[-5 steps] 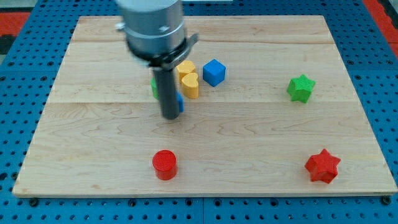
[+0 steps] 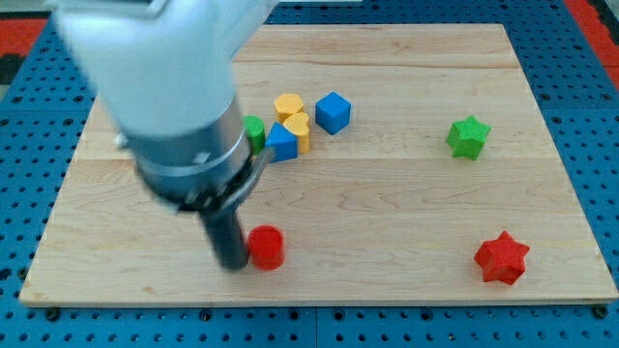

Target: Slide the red circle towards green star

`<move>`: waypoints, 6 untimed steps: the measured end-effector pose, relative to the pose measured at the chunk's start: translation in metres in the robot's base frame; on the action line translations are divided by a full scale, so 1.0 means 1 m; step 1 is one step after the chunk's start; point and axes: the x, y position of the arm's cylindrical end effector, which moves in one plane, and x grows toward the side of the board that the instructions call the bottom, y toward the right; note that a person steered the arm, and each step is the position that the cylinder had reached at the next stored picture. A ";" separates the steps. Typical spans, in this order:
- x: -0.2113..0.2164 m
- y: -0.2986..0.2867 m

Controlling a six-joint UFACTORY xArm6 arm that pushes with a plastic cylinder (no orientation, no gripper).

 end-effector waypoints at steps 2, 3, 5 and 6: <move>-0.040 0.091; -0.025 0.003; 0.017 0.111; 0.006 0.151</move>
